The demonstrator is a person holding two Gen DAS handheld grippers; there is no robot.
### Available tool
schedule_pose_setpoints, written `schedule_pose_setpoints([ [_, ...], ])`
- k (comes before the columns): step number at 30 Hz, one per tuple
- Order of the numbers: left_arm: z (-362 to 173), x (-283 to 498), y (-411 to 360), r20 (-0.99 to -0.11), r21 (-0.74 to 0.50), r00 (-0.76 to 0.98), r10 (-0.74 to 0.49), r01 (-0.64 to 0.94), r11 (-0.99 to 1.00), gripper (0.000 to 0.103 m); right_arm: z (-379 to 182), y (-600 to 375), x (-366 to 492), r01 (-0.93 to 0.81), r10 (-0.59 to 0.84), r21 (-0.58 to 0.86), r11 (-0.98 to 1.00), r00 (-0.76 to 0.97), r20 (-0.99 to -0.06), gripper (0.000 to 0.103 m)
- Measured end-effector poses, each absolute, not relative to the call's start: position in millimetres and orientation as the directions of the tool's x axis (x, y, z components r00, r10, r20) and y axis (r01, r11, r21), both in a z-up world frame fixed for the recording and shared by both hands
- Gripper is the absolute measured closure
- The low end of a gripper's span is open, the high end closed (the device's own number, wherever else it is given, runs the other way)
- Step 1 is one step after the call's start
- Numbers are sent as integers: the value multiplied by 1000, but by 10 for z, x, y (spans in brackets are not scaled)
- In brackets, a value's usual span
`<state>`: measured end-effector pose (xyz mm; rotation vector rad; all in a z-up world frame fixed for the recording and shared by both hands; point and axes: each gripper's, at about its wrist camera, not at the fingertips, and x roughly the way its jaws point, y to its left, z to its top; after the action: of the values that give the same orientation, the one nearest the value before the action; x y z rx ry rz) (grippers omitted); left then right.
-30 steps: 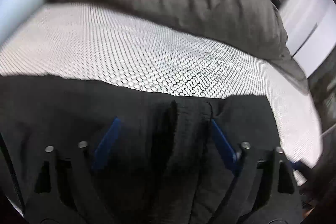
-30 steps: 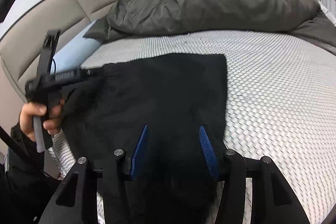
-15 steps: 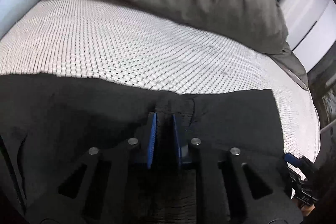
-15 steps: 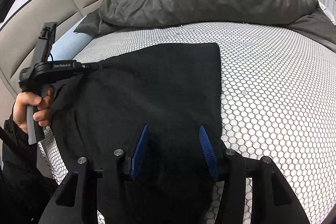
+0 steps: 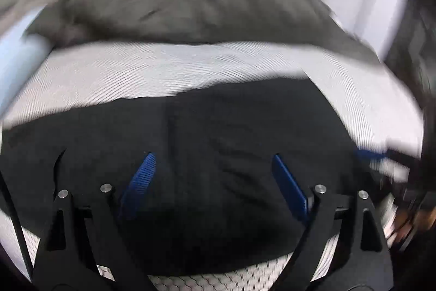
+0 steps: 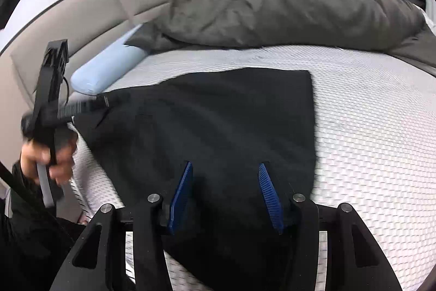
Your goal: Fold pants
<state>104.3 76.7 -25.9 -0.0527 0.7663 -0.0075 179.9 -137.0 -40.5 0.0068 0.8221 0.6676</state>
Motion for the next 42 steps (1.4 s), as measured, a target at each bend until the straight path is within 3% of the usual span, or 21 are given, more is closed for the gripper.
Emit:
schedule_pose_setpoints([
  [3,-500,1004,492,-721,100,691,49,33,994,17,-486,-1137,1639,-568,580,269,778,486,-653,51],
  [4,-597,1009,513,-745,87,666,41,37,995,16,-517,-1079,1588,-567,570,253,784,496,-655,51],
  [7,-797,1027,721,-791,12,611,6,6,1000,0,-707,-921,1504,-577,513,178,797,492,-703,52],
  [13,-827,967,885,-800,-24,600,-24,8,1000,0,-712,-1463,1505,-486,385,71,871,585,-714,55],
  [17,-593,951,990,-775,-61,630,-41,-10,998,1,-616,-1755,1558,-425,385,134,895,586,-713,55],
  [19,-408,914,1042,-711,-161,694,-117,1,987,1,-468,-1687,1561,-455,421,143,879,600,-680,51],
  [21,-338,1011,1051,-692,-209,708,-137,-15,978,1,-368,-1474,1642,-494,443,133,859,587,-678,39],
  [23,-358,1208,976,-714,-193,691,-115,-36,981,1,-358,-1222,1737,-541,451,115,833,544,-708,38],
  [27,-595,1549,839,-812,-36,583,37,-114,993,5,-552,-780,1980,-604,461,137,785,422,-781,39],
  [32,-770,1546,955,-821,-92,570,-35,-72,993,4,-728,-888,2143,-603,410,90,793,419,-810,44],
  [38,-723,1490,1057,-820,-145,569,-63,-100,984,6,-619,-1451,2194,-449,314,56,892,523,-792,44],
  [42,-418,1510,1032,-751,-201,655,-83,-106,974,7,-386,-1394,2221,-495,407,119,861,528,-746,44],
])
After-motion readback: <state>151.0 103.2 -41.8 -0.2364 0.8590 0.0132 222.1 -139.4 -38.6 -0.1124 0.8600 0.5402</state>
